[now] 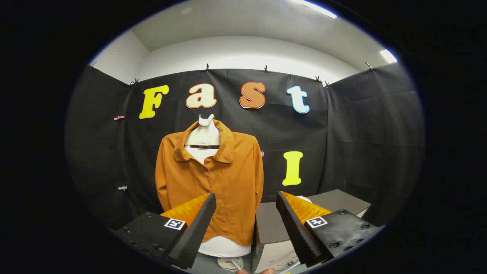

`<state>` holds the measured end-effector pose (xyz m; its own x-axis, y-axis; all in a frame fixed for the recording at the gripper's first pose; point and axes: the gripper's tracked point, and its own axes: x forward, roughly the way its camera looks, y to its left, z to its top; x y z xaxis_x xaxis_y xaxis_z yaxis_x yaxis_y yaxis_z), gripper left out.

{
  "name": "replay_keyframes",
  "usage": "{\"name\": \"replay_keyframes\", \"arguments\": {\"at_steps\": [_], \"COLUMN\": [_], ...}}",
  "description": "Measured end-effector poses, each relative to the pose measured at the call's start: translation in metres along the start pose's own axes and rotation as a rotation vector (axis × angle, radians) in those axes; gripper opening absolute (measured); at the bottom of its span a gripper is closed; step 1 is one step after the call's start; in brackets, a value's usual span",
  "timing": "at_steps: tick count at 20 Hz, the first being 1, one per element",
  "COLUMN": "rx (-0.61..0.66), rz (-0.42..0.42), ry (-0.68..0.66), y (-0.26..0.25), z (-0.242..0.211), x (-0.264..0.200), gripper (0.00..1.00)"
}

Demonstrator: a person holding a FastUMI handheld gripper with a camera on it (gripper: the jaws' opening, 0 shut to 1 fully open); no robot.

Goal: Iron the clothes twice with a garment steamer, once on the left side and once on the right side.

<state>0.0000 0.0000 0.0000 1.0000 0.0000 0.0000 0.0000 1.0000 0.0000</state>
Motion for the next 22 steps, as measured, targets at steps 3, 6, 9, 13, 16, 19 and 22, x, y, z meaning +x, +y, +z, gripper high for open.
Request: {"name": "replay_keyframes", "arguments": {"at_steps": [3, 6, 9, 13, 16, 19, 22], "rx": [0.001, -0.002, -0.004, 0.006, 0.000, 0.004, 0.012], "rz": [0.000, 0.010, 0.009, 0.002, 0.000, -0.007, -0.015], "ry": [-0.005, 0.000, -0.001, -0.001, -0.003, -0.008, 0.005], "y": [-0.001, 0.000, -0.004, -0.009, -0.011, -0.013, -0.017], "z": [0.001, 0.000, -0.002, -0.005, -0.005, -0.005, -0.008], "x": [-0.003, -0.005, -0.007, -0.010, -0.011, -0.011, -0.009], "gripper": [0.99, 0.99, 0.99, 0.99, 0.99, 0.99, 0.99]}}
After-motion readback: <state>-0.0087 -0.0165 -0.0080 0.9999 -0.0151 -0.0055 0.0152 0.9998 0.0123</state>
